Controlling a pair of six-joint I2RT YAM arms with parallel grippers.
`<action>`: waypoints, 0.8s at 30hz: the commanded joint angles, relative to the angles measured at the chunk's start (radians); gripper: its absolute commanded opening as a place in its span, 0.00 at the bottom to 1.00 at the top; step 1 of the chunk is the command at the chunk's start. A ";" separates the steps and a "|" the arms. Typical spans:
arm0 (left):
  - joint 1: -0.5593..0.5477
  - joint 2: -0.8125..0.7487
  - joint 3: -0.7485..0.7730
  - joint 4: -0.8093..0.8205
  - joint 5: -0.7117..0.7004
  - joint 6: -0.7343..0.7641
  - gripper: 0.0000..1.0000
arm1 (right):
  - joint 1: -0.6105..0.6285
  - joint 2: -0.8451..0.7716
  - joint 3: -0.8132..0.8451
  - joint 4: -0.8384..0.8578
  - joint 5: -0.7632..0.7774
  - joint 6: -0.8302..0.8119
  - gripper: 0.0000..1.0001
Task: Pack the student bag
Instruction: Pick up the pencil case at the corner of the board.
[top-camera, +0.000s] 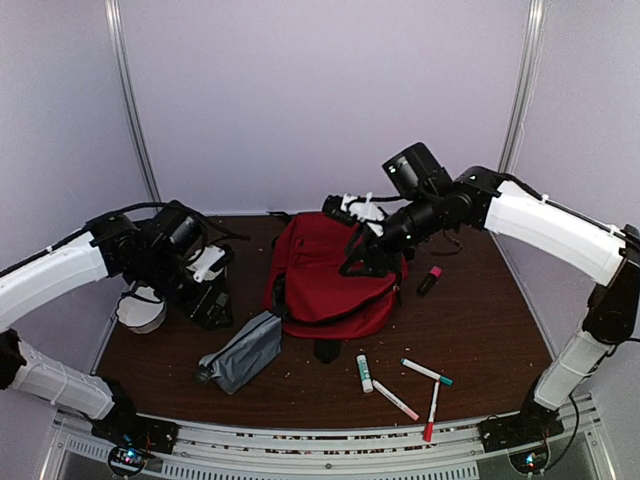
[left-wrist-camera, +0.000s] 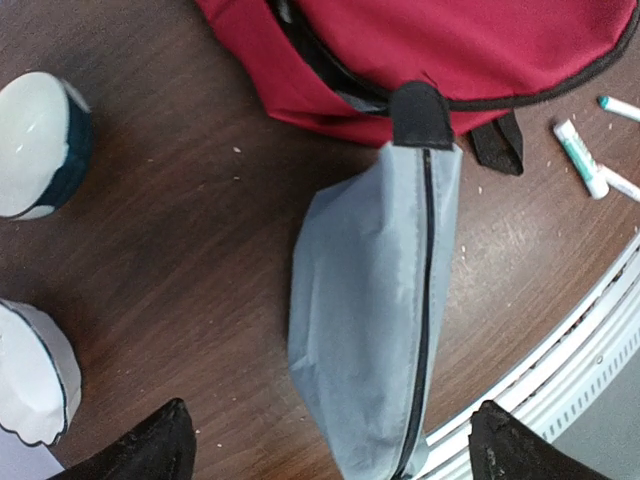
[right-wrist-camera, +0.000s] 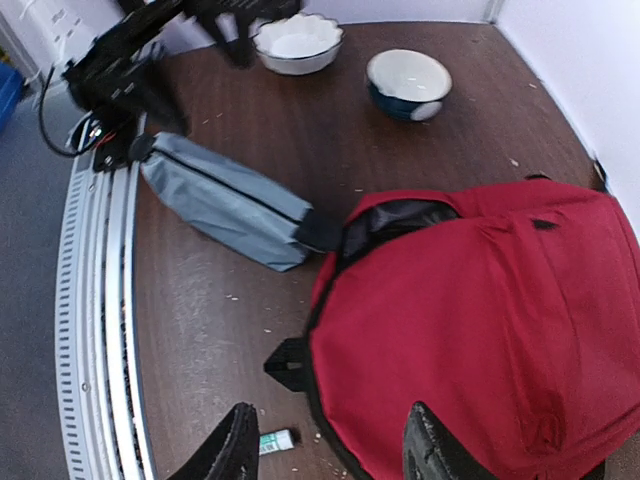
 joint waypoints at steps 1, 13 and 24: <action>-0.116 0.122 0.059 0.032 -0.086 0.035 0.98 | -0.151 -0.041 -0.062 0.062 -0.146 0.086 0.49; -0.226 0.005 0.024 0.335 -0.372 0.038 0.98 | -0.226 -0.069 -0.131 0.103 -0.230 0.097 0.50; -0.226 0.287 0.125 0.074 -0.124 -0.011 0.88 | -0.229 -0.065 -0.150 0.106 -0.244 0.087 0.49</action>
